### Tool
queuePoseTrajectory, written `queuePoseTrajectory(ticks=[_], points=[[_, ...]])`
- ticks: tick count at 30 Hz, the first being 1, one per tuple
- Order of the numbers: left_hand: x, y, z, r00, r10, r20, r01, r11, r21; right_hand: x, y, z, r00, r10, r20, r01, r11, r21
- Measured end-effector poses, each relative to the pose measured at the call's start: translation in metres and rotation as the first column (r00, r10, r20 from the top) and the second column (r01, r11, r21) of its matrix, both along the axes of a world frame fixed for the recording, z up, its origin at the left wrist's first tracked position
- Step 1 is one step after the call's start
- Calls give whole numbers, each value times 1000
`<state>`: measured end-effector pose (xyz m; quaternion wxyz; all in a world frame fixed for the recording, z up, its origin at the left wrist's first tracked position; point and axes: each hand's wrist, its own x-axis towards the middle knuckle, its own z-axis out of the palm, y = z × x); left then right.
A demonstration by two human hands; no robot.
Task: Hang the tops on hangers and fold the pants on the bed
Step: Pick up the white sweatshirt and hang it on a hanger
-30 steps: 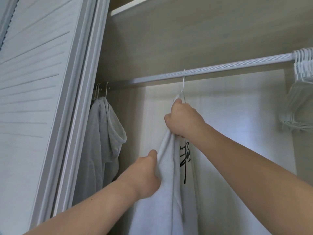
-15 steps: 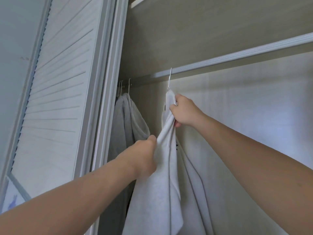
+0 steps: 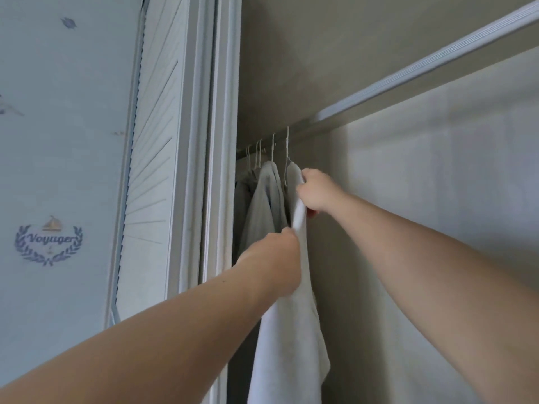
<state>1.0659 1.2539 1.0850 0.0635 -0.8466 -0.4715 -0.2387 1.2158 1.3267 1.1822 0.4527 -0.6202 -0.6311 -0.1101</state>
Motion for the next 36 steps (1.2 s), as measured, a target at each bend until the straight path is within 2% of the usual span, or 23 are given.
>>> queuePoseTrajectory(ticks=[3,7,9,12,15,17,20,23,25,29,34,36], points=[[5,15,7,996,71,-44,-71,997,5,-1,29,4,999,43,-33,-44,999,-25],[7,26,7,979,155,-132,-139,982,125,0,56,5,990,119,-81,-125,990,-71],[6,30,5,974,187,-131,-167,975,147,2,64,3,988,128,-85,-135,988,-76],[3,32,4,948,232,-219,-218,972,84,6,72,-6,989,131,-73,-135,989,-59],[3,30,0,936,243,-254,-242,970,35,12,74,-18,992,124,4,-124,992,-6],[3,27,-5,913,270,-305,-246,962,114,15,70,-27,990,140,24,-141,988,54],[-4,14,-8,876,333,-350,-224,922,316,14,55,-41,985,169,27,-171,982,84],[-18,-7,-9,873,356,-332,-123,821,558,9,27,-57,971,233,43,-237,965,109],[-32,-21,-13,908,285,-307,2,730,683,2,5,-68,969,239,63,-246,956,156],[-79,-48,-20,956,177,-236,66,650,757,-20,-41,-88,971,183,153,-220,935,279],[-164,-89,-26,929,287,-233,-15,660,751,-76,-97,-103,957,147,251,-213,941,263],[-203,-114,-30,924,322,-207,-63,663,746,-113,-123,-108,935,182,305,-259,937,235]])
